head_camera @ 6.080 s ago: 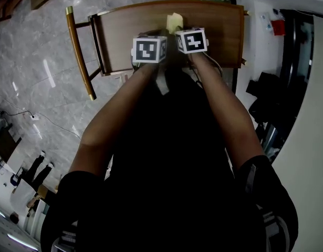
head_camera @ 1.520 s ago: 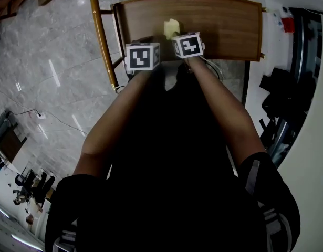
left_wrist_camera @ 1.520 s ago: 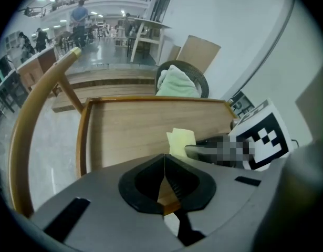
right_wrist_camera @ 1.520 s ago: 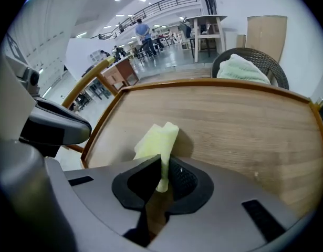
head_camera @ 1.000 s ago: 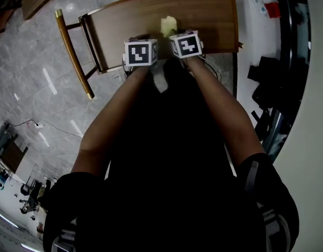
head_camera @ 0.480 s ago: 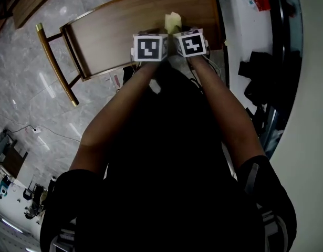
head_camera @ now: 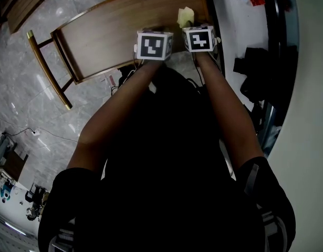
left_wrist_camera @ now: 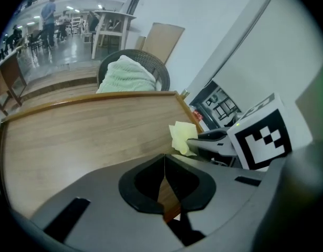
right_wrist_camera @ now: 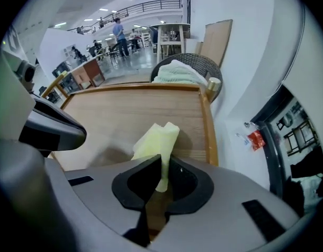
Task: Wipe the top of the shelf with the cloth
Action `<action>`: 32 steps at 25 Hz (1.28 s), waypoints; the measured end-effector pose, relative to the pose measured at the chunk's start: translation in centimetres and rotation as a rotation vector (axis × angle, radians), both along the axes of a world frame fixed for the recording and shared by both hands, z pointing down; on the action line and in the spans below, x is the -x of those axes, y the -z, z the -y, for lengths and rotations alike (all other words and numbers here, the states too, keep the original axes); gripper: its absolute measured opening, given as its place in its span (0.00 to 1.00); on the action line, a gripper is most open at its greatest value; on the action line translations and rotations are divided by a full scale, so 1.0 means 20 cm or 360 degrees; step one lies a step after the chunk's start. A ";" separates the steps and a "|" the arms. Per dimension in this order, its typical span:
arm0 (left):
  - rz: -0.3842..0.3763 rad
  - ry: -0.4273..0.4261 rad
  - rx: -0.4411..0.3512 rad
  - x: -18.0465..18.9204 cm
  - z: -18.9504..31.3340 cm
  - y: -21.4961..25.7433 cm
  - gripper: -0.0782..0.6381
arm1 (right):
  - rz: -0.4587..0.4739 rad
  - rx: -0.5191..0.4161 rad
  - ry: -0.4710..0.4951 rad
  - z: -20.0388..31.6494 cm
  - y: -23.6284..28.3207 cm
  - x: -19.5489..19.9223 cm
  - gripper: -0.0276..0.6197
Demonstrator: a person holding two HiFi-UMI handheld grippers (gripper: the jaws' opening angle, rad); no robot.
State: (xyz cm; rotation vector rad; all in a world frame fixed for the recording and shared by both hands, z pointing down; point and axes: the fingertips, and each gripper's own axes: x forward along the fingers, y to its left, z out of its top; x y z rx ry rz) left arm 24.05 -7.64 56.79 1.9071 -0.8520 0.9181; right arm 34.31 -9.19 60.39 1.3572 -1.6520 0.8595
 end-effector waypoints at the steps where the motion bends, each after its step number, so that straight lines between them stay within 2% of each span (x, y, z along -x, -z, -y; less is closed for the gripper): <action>1: 0.0009 -0.0002 -0.0008 0.00 0.01 0.01 0.12 | -0.0029 0.0004 -0.0029 0.00 0.00 -0.04 0.11; 5: 0.0018 -0.0003 -0.0016 -0.01 0.01 0.03 0.12 | -0.0088 0.0047 -0.0156 -0.02 0.00 -0.15 0.11; 9: 0.0009 0.0004 -0.0019 0.03 0.00 0.04 0.12 | -0.0123 0.0052 -0.0180 -0.02 -0.01 -0.16 0.11; 13: 0.0029 0.0038 -0.0042 0.14 0.00 0.07 0.12 | -0.0055 0.0013 -0.0250 -0.02 0.06 -0.14 0.11; 16: 0.0019 0.0091 -0.0063 0.28 -0.01 0.09 0.12 | 0.0008 -0.0079 -0.0224 0.02 0.17 -0.02 0.11; 20: -0.0054 0.0183 -0.0092 0.49 -0.02 0.15 0.12 | 0.0098 -0.0170 -0.0078 0.08 0.31 0.29 0.11; 22: -0.0033 0.0252 -0.0100 0.66 -0.03 0.16 0.12 | 0.0153 -0.0176 -0.0002 0.09 0.33 0.49 0.11; 27: -0.0014 0.0462 -0.0070 1.16 -0.09 0.20 0.12 | 0.0287 -0.0117 0.0217 0.05 0.29 1.12 0.11; 32: 0.0032 0.0549 -0.0109 1.61 -0.18 0.27 0.12 | 0.0456 -0.0032 0.0419 -0.07 0.22 1.76 0.11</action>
